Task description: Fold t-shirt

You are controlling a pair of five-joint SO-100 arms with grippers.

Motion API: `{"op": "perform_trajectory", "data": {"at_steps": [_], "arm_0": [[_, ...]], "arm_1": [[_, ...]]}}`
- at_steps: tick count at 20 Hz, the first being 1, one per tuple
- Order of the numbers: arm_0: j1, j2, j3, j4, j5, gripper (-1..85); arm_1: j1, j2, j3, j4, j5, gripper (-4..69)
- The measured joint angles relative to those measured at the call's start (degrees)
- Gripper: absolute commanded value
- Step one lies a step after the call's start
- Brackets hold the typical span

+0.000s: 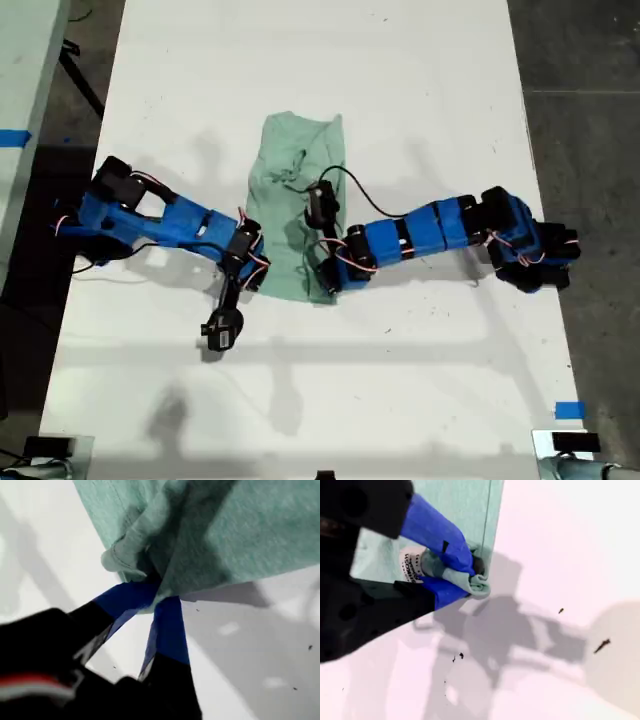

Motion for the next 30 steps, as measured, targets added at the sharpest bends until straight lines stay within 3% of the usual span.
{"op": "perform_trajectory", "data": {"at_steps": [8, 13, 18, 23, 27, 30], "arm_0": [[4.9, -2.6, -23.5, 13.4, 7.6, 0.0], [8.6, 1.1, -25.8, 14.4, 8.9, -0.1], [8.3, 5.9, -25.7, 14.7, 11.0, -0.1], [-5.0, 13.2, -25.7, 18.6, 17.5, -0.1], [-19.4, 13.4, -25.6, 19.9, 23.6, -0.1], [-25.7, 10.5, -25.6, 19.4, 26.0, -0.1]], "arm_1": [[-6.3, 9.9, 1.2, 7.6, 2.9, -0.9], [-10.3, 13.6, 1.2, 7.8, 4.1, -0.9], [-6.4, 15.3, 1.3, 9.1, 1.3, -1.0], [7.4, 19.3, 1.3, 15.1, -8.0, -1.0], [17.3, 19.4, 1.4, 15.3, -15.1, -1.1], [22.3, 19.3, 1.4, 14.6, -19.1, -1.1]]}}
